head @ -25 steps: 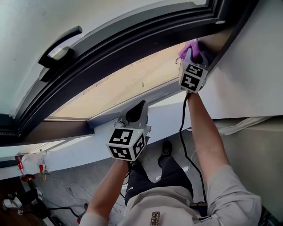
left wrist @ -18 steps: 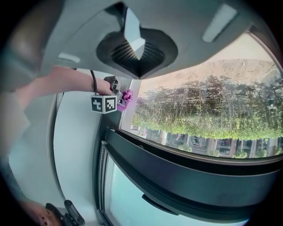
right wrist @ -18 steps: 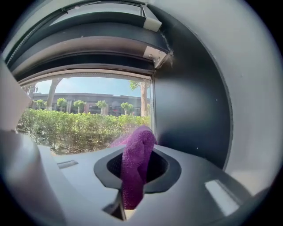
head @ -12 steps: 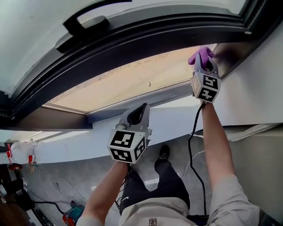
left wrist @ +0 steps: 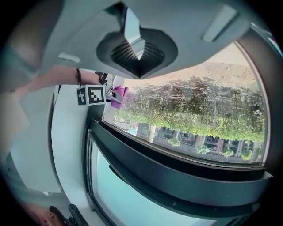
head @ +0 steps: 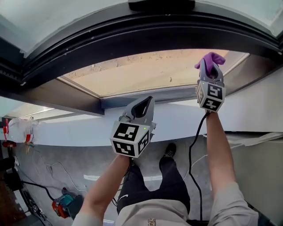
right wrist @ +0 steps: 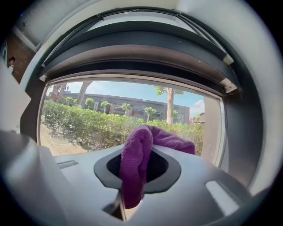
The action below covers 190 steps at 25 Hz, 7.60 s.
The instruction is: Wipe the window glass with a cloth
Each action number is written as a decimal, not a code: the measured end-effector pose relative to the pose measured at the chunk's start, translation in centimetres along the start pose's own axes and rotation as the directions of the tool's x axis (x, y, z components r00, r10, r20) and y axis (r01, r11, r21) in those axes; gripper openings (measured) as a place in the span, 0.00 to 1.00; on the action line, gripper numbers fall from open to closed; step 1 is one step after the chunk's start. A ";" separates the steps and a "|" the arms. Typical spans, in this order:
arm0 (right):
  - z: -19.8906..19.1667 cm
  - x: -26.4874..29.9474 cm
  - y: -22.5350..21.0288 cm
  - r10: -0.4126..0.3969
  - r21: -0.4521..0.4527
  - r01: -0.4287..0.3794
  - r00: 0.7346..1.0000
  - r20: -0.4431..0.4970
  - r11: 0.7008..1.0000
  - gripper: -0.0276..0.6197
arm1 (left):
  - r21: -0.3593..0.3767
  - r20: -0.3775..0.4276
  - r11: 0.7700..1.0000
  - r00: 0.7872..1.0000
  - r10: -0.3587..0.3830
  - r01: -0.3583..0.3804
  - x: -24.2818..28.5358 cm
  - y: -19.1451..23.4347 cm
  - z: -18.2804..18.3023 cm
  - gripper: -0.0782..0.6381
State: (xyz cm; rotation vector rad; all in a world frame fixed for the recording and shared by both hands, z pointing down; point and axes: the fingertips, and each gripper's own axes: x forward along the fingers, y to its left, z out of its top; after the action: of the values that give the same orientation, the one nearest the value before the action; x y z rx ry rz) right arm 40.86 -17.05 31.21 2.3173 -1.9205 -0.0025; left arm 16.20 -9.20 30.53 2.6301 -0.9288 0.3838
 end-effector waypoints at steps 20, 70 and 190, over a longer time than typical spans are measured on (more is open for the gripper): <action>3.0 -0.1 28.0 0.185 -0.033 -0.185 0.983 -0.002 0.982 0.16 | -0.076 0.048 0.979 0.980 0.193 -0.189 -12.9 16.7 -3.7 0.11; -2.6 -0.4 59.1 0.725 -0.198 -0.714 0.689 -0.023 0.672 0.16 | -0.171 0.016 0.931 0.944 0.329 -0.321 -20.1 30.1 -17.0 0.11; -15.8 1.4 15.0 0.120 -0.142 -0.162 0.956 -0.269 0.976 0.16 | -0.084 -0.034 0.994 0.997 0.072 -0.075 0.6 10.5 -15.7 0.11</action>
State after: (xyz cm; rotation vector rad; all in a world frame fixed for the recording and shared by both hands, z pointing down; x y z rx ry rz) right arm 27.79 -19.57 48.54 1.9631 -1.8723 0.1453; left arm 7.67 -11.25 47.27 2.5119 -1.0110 0.3932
